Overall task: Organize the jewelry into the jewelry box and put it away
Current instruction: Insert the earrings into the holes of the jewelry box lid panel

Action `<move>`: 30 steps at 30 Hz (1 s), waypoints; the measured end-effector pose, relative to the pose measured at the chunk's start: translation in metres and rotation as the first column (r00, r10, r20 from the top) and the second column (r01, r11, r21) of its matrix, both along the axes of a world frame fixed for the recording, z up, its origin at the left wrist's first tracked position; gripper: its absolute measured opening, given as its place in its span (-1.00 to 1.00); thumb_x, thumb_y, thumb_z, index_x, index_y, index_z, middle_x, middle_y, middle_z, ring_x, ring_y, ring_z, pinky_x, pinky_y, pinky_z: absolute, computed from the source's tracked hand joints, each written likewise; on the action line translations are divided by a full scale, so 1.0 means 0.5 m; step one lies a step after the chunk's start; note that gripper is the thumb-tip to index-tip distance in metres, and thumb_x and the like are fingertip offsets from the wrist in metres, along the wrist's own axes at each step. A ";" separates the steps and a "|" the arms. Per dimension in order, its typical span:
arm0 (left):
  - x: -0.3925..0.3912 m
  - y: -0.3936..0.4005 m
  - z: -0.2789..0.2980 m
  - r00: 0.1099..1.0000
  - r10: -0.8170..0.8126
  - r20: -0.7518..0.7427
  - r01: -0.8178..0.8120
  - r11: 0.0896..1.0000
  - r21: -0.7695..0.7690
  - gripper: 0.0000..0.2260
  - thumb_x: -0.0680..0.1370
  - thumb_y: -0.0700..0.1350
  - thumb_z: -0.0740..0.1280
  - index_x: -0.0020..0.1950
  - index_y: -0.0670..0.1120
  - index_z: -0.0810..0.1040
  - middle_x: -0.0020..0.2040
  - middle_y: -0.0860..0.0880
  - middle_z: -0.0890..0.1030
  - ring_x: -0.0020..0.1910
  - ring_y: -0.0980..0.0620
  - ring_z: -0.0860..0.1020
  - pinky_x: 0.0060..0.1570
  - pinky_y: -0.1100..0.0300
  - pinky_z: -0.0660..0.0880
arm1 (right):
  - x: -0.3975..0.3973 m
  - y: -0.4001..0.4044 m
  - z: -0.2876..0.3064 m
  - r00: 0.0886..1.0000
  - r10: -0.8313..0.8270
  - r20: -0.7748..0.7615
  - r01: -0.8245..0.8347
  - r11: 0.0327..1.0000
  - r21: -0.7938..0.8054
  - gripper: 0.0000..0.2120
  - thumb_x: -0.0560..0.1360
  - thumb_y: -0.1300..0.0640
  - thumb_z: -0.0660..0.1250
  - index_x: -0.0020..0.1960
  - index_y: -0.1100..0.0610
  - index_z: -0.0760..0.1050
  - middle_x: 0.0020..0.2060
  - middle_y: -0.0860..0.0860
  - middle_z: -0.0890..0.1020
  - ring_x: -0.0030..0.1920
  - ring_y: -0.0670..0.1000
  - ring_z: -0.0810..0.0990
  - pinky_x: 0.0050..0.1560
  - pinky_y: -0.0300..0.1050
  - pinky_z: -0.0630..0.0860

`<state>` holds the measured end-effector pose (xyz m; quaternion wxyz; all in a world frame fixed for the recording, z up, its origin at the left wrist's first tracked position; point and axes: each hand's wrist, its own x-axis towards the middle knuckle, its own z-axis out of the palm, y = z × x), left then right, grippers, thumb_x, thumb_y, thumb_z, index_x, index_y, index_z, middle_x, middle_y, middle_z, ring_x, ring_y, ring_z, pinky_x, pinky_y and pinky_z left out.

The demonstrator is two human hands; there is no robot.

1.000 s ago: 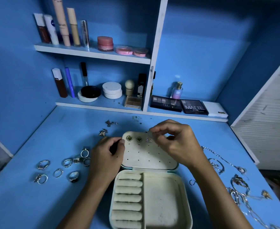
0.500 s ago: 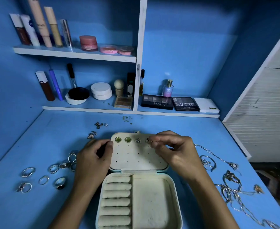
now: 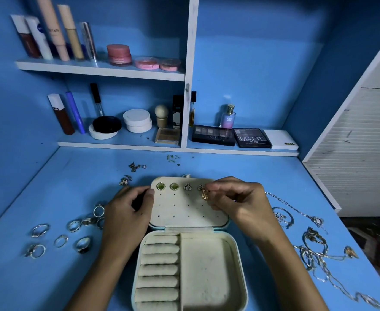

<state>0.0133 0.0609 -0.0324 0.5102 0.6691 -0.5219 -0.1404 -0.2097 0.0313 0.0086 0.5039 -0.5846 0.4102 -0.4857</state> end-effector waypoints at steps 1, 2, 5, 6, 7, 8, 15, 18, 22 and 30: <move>0.000 -0.001 0.000 1.000 -0.001 0.002 0.001 1.000 -0.001 -0.92 0.54 -0.17 0.40 -0.04 -0.05 0.69 -0.12 0.13 0.64 -0.07 0.32 0.54 -0.12 0.57 0.33 | 0.000 0.000 0.000 1.000 0.007 0.007 -0.007 1.000 0.002 -0.71 0.50 0.48 0.35 -0.12 0.16 0.73 -0.13 0.08 0.71 -0.17 0.05 0.69 -0.08 -0.07 0.65; 0.000 -0.001 0.000 1.000 -0.001 0.006 0.001 1.000 -0.003 -0.92 0.54 -0.17 0.40 -0.04 -0.05 0.69 -0.12 0.12 0.63 -0.07 0.32 0.53 -0.12 0.58 0.33 | -0.001 0.001 0.001 1.000 0.017 0.017 -0.017 1.000 0.010 -0.69 0.51 0.49 0.32 -0.11 0.16 0.73 -0.11 0.08 0.71 -0.14 0.06 0.70 -0.08 -0.09 0.65; 0.002 -0.001 -0.002 1.000 0.000 0.020 0.000 1.000 -0.005 -0.92 0.54 -0.17 0.40 -0.04 -0.06 0.69 -0.12 0.11 0.63 -0.07 0.33 0.53 -0.12 0.58 0.32 | -0.001 0.001 -0.003 0.998 0.036 0.050 -0.038 0.998 0.040 -0.57 0.52 0.56 0.20 -0.12 0.17 0.74 -0.08 0.09 0.71 -0.08 0.10 0.71 -0.09 -0.11 0.62; 0.002 -0.001 -0.002 1.000 -0.001 0.022 0.001 1.000 -0.004 -0.92 0.54 -0.16 0.40 -0.03 -0.06 0.69 -0.12 0.12 0.63 -0.07 0.33 0.53 -0.12 0.58 0.32 | -0.001 0.001 -0.004 0.998 0.037 0.049 -0.038 0.999 0.032 -0.54 0.51 0.58 0.18 -0.13 0.16 0.74 -0.08 0.09 0.70 -0.08 0.10 0.71 -0.09 -0.12 0.62; 0.003 -0.002 -0.003 1.000 -0.002 0.022 0.002 1.000 -0.003 -0.92 0.54 -0.16 0.39 -0.03 -0.06 0.69 -0.11 0.12 0.63 -0.06 0.33 0.53 -0.11 0.58 0.32 | 0.000 0.000 -0.006 0.998 0.038 0.042 -0.038 0.999 0.016 -0.52 0.50 0.59 0.17 -0.13 0.15 0.74 -0.09 0.08 0.70 -0.09 0.09 0.71 -0.09 -0.12 0.62; 0.003 -0.002 -0.003 1.000 -0.002 0.020 0.002 1.000 -0.001 -0.91 0.54 -0.15 0.39 -0.03 -0.06 0.69 -0.11 0.12 0.63 -0.06 0.32 0.53 -0.11 0.58 0.32 | 0.000 0.000 -0.007 0.999 0.040 0.033 -0.040 0.999 -0.002 -0.52 0.50 0.59 0.19 -0.13 0.12 0.74 -0.09 0.08 0.70 -0.09 0.09 0.70 -0.09 -0.11 0.63; 0.002 -0.002 -0.003 1.000 -0.005 0.015 0.005 1.000 0.000 -0.91 0.54 -0.14 0.39 -0.02 -0.05 0.70 -0.11 0.15 0.64 -0.06 0.30 0.54 -0.11 0.56 0.34 | 0.002 -0.002 -0.007 0.997 0.012 -0.083 -0.018 0.997 -0.077 -0.86 0.41 0.23 0.48 -0.09 0.04 0.73 -0.10 0.01 0.70 -0.08 0.02 0.69 -0.03 -0.12 0.61; 0.002 -0.002 -0.003 1.000 -0.005 0.014 0.005 1.000 0.000 -0.90 0.54 -0.13 0.39 -0.01 -0.05 0.70 -0.10 0.13 0.64 -0.05 0.29 0.55 -0.11 0.56 0.35 | 0.001 -0.003 -0.006 0.991 -0.024 -0.132 0.006 0.991 -0.134 -0.89 0.41 0.20 0.48 -0.09 0.06 0.73 -0.11 -0.02 0.71 -0.04 -0.02 0.68 -0.03 -0.22 0.55; 0.002 -0.002 -0.002 1.000 -0.007 0.010 0.007 1.000 0.002 -0.90 0.54 -0.14 0.39 -0.01 -0.05 0.70 -0.09 0.13 0.64 -0.04 0.31 0.54 -0.10 0.57 0.34 | 0.001 -0.001 -0.003 0.996 -0.031 -0.085 0.018 0.989 -0.150 -0.89 0.42 0.28 0.49 -0.11 0.12 0.73 -0.13 0.00 0.71 -0.08 -0.04 0.68 -0.10 -0.30 0.51; 0.002 -0.002 -0.002 1.000 -0.002 0.002 0.002 1.000 0.013 -0.90 0.55 -0.13 0.39 0.00 -0.05 0.69 -0.08 0.12 0.64 -0.02 0.31 0.54 -0.09 0.58 0.33 | 0.005 -0.001 0.002 0.995 -0.088 -0.038 0.080 0.982 -0.174 -0.78 0.41 0.35 0.50 -0.17 0.03 0.71 -0.19 -0.04 0.69 -0.20 -0.08 0.66 -0.17 -0.29 0.54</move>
